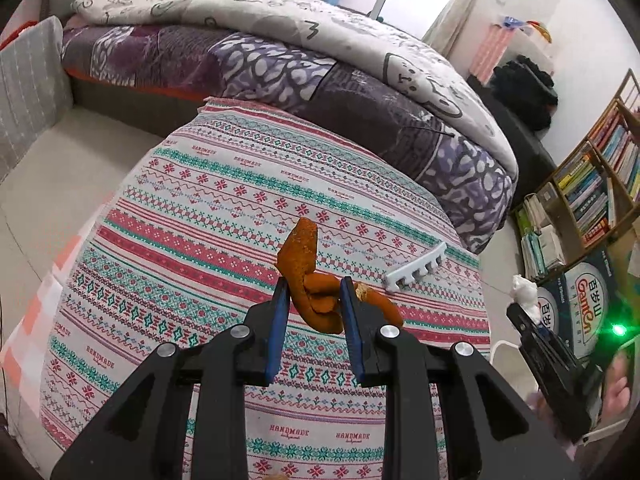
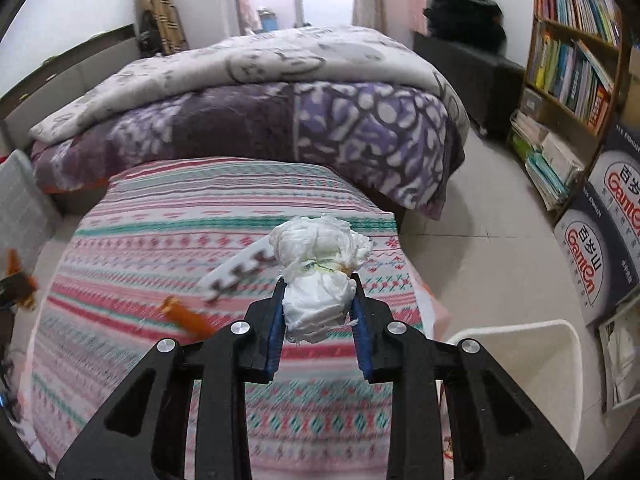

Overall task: Collect trash
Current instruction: 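Carry the wrapper and tissue to the bin and release both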

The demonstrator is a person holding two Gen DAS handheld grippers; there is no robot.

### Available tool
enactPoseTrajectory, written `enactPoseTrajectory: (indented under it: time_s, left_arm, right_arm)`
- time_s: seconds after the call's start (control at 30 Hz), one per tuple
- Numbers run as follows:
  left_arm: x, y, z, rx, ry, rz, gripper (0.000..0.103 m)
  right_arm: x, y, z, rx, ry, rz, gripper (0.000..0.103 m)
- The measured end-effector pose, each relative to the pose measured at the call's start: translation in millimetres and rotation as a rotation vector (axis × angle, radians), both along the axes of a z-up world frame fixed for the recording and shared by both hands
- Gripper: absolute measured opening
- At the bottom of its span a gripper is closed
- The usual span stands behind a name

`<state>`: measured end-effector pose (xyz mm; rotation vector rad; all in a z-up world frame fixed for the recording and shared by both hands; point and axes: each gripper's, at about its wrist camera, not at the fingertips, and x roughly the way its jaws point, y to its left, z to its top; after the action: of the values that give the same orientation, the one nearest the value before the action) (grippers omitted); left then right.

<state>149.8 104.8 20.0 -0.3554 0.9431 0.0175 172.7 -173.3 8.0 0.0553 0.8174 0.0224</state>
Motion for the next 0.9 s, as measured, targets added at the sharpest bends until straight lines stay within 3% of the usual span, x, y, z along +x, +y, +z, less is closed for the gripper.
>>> enactPoseTrajectory:
  time_s: [0.4,0.53,0.9]
  left_arm:
    - [-21.2,-2.4,8.6,0.036,-0.044,-0.009,0.026]
    - [-22.9,-2.8,8.3,0.052,-0.049,-0.004,0.026]
    - [-22.3,-20.5,4.6,0.094,-0.052,-0.022,0.026]
  right_arm:
    - [-63.1,12.7,14.0,0.012,-0.047,0.058,0.028]
    - [-70.2,8.8,9.3,-0.002,-0.095,0.055,0.028]
    - [-77.5,1.1,11.7,0.016,-0.104,0.063,0.028]
